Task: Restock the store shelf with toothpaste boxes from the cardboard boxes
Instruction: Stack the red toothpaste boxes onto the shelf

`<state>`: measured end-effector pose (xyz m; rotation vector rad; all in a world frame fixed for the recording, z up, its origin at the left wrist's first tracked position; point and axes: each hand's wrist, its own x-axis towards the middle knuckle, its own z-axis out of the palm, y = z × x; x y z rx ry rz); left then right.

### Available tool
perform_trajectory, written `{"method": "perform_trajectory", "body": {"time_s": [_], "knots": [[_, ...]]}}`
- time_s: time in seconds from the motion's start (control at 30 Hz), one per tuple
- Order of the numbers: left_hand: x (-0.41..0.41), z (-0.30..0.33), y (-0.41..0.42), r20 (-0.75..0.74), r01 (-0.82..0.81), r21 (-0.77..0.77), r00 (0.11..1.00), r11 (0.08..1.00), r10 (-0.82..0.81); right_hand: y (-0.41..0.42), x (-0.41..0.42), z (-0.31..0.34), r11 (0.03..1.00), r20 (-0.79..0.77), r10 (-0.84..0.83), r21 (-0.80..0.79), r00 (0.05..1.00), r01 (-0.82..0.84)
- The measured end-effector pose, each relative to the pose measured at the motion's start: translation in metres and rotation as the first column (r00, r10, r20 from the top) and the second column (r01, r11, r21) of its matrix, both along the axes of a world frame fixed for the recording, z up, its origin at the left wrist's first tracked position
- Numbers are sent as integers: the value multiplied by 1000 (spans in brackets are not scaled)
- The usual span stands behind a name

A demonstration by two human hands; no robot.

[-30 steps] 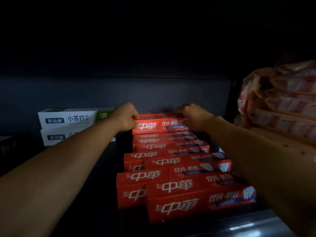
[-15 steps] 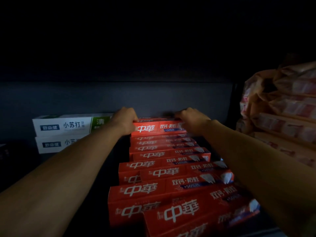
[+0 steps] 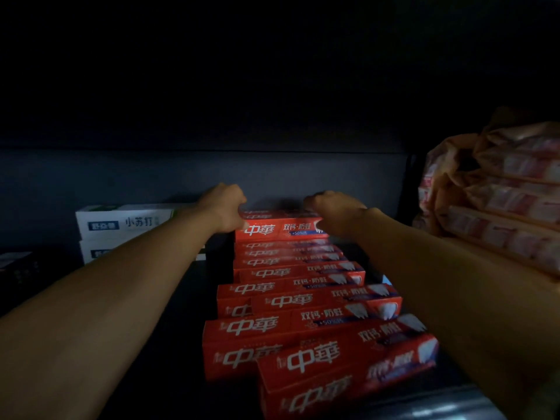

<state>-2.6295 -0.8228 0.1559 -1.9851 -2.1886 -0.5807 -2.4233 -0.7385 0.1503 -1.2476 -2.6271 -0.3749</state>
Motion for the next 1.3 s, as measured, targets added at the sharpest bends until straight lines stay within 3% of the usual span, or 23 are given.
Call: {"method": "perform_trajectory", "body": {"time_s": [0.43, 0.77, 0.9, 1.1, 1.3], "knots": [[78, 24, -132, -137, 263, 48, 957, 964, -254, -145, 52, 27, 973, 39, -4, 229, 999, -5], [162, 11, -206, -69, 397, 48, 917, 917, -394, -234, 143, -1, 982, 81, 16, 188, 997, -31], [196, -19, -226, -93, 436, 44, 898, 899, -430, -256, 180, -34, 976, 29, 102, 188, 994, -106], [239, -86, -246, -141, 458, -86, 874, 885, -466, -269, 211, -112, 964, 39, 252, 80, 967, -254], [230, -174, -257, -29, 317, -355, 937, 879, -349, -258, 209, -199, 918, 85, 396, -64, 914, -391]]}}
